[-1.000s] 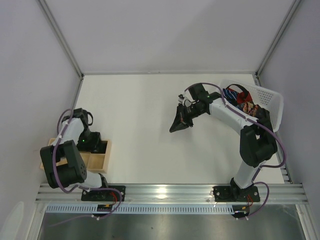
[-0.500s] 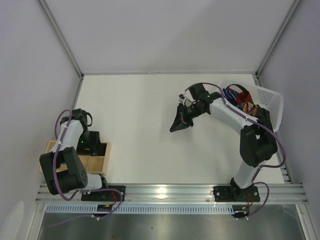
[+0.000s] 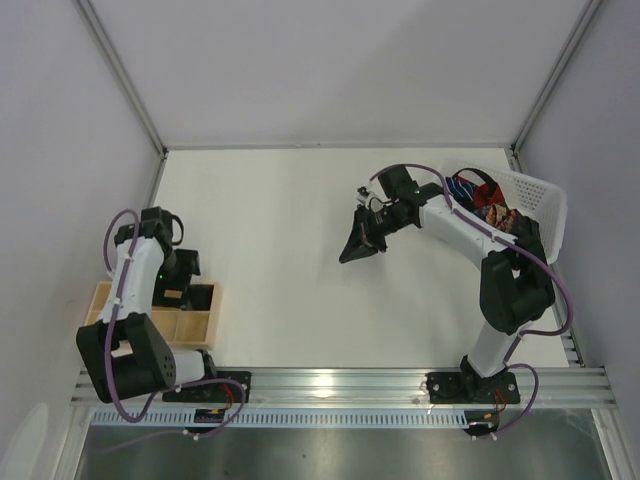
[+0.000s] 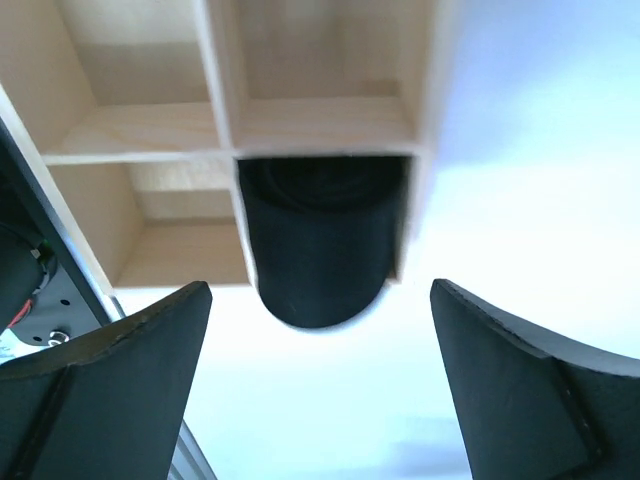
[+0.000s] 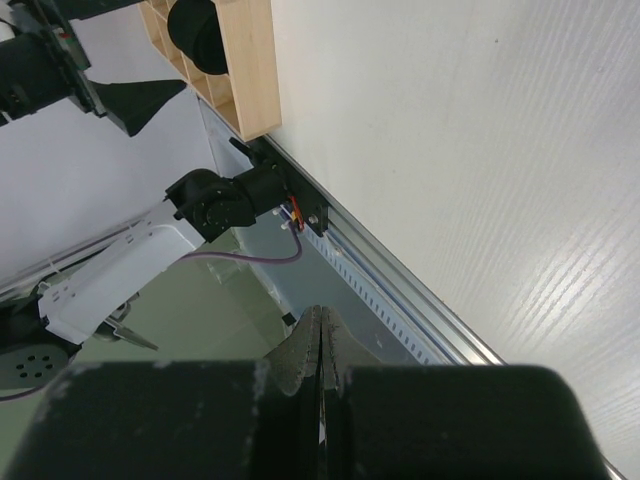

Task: Roll the ties
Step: Place the rolled tie into the container

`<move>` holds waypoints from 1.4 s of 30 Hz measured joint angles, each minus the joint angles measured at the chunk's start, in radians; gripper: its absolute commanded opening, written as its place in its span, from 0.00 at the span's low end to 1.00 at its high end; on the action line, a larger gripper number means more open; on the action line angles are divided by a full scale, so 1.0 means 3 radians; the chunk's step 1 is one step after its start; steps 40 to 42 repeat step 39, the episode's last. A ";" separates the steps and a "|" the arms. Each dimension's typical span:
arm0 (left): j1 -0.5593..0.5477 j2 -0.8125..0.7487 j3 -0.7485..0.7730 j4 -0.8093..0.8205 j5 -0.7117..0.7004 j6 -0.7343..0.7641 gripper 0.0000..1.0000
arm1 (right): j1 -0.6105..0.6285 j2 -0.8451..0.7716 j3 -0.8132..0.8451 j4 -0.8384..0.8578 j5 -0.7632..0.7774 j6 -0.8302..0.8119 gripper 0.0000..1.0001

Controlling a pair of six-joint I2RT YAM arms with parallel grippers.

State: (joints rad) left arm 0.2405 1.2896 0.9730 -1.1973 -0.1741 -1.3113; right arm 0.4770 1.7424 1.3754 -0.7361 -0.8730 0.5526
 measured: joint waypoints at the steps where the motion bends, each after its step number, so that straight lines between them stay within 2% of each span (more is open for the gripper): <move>1: -0.0039 -0.0014 0.0090 -0.0042 -0.0010 0.0006 0.99 | 0.0000 0.0000 0.0000 0.0000 0.0000 0.0000 0.00; 6: -0.0422 -0.0135 0.0599 -0.0165 -0.0066 0.0182 1.00 | -0.0014 0.0000 0.0000 -0.0001 0.0008 -0.0011 0.00; 9: -0.0865 -0.0135 0.0828 -0.0183 -0.0121 0.0384 1.00 | -0.0034 0.0000 0.0003 -0.0005 0.0102 -0.0050 0.00; 12: -0.1489 -0.0134 0.0877 -0.0075 -0.0155 0.0662 1.00 | -0.0053 -0.0019 0.0000 -0.0011 0.0290 -0.0130 0.01; 15: -0.2019 -0.0234 0.0753 0.0310 -0.0074 0.1002 1.00 | -0.0075 -0.0182 -0.0112 0.0045 0.0558 -0.0197 0.06; 18: -0.2309 -0.0572 0.0412 0.0931 0.0175 0.1308 1.00 | -0.0127 -0.0666 -0.0533 0.0268 0.0867 -0.0196 0.09; 20: -0.2366 -0.0886 0.0127 0.1431 0.0451 0.1465 1.00 | -0.0170 -0.1076 -0.0855 0.0435 0.1047 -0.0153 0.24; 24: -0.2388 -0.1207 -0.0206 0.2115 0.0881 0.1605 1.00 | -0.0216 -0.1850 -0.1485 0.0835 0.1349 -0.0061 0.41; 25: -0.2403 -0.1233 -0.0276 0.2255 0.0970 0.1625 1.00 | -0.0206 -0.1991 -0.1611 0.0891 0.1409 -0.0031 0.49; 27: -0.2448 -0.1275 -0.0413 0.2467 0.1095 0.1673 1.00 | -0.0173 -0.2205 -0.1853 0.1072 0.1546 0.0045 0.70; 28: -0.2478 -0.1305 -0.0500 0.2562 0.1148 0.1696 1.00 | -0.0150 -0.2330 -0.2019 0.1199 0.1630 0.0098 0.99; 31: -0.2529 -0.1489 -0.0802 0.2764 0.1275 0.1728 1.00 | -0.0050 -0.2881 -0.2584 0.1417 0.1965 0.0249 1.00; 34: -0.2532 -0.1731 -0.1047 0.2860 0.1335 0.1732 1.00 | 0.0047 -0.3349 -0.2884 0.1329 0.2370 0.0443 1.00; 39: -0.2533 -0.2017 -0.1268 0.3099 0.1447 0.1729 1.00 | 0.0268 -0.3489 -0.3003 0.1317 0.2791 0.0748 1.00; 42: -0.2533 -0.2017 -0.1268 0.3099 0.1447 0.1729 1.00 | 0.0268 -0.3489 -0.3003 0.1317 0.2791 0.0748 1.00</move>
